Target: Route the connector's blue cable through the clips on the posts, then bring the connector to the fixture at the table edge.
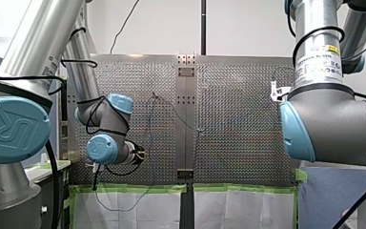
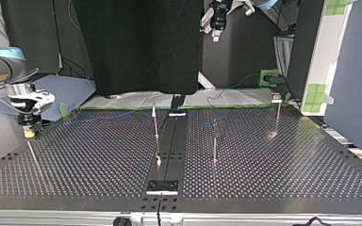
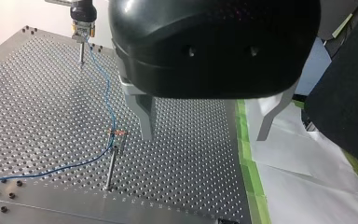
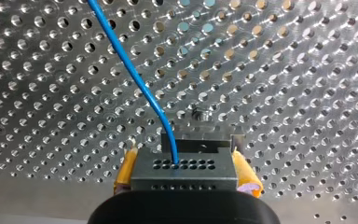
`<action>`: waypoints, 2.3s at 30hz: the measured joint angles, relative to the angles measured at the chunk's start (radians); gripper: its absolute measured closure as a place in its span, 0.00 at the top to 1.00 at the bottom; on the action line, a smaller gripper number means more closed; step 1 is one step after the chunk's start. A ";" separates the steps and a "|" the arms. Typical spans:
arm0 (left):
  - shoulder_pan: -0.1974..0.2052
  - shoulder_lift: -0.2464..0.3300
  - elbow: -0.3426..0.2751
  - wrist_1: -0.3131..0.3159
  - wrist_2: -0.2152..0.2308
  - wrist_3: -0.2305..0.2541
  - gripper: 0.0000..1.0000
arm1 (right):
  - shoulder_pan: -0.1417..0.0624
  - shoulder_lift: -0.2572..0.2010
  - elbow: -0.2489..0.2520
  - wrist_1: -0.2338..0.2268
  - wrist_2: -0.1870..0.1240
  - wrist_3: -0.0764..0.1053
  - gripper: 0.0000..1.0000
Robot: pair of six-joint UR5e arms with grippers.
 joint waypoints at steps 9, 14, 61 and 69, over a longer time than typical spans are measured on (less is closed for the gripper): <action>0.000 0.000 0.001 -0.002 -0.001 0.002 0.98 | -0.004 0.003 -0.017 0.001 -0.034 0.005 0.00; 0.000 0.000 0.001 -0.002 -0.001 0.002 0.98 | -0.005 0.003 -0.024 0.005 -0.048 0.006 0.00; 0.000 0.000 0.001 -0.006 -0.001 0.003 0.98 | -0.022 0.023 -0.046 -0.003 -0.111 0.000 0.00; 0.000 0.000 0.001 -0.006 -0.001 0.003 0.98 | -0.018 0.026 -0.048 -0.008 -0.124 0.002 0.00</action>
